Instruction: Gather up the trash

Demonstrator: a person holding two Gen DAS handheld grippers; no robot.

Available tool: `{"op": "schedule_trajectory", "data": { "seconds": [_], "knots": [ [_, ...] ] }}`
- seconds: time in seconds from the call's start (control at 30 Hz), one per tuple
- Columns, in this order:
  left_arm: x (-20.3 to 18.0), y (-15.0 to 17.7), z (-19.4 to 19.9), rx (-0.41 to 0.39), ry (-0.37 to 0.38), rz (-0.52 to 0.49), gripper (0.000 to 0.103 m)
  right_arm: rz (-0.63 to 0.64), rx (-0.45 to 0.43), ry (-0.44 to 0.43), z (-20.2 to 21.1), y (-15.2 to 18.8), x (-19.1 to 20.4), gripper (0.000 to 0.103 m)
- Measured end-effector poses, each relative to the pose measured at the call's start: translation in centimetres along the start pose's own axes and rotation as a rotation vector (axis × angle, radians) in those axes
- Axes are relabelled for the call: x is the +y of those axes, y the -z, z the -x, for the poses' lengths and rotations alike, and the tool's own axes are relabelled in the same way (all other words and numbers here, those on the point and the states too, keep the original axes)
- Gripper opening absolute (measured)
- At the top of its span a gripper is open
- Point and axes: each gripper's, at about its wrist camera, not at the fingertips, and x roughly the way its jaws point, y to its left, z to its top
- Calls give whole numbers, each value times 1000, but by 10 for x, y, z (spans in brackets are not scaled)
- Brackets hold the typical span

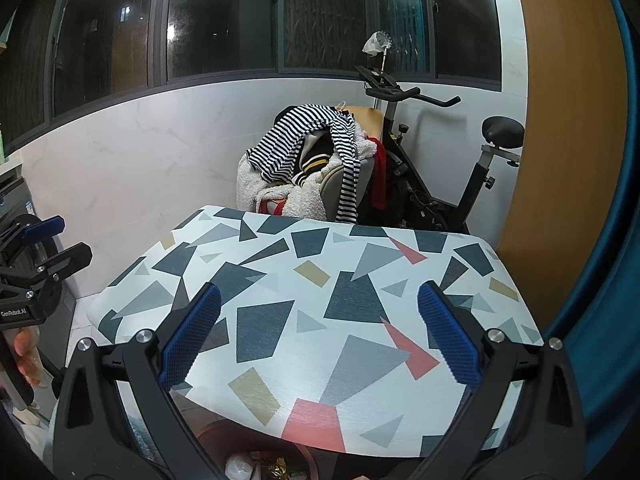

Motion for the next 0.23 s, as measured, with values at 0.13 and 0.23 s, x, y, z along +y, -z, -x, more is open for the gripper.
{"op": "schedule_trajectory", "data": {
  "seconds": [0.13,0.23],
  "knots": [
    [1,0,-1,1,-9,-9,97,2,1,0,0,0,-1,97],
    [1,0,-1,2,-13,-11,97,-1,2,0,1,1,-4,97]
  ]
}}
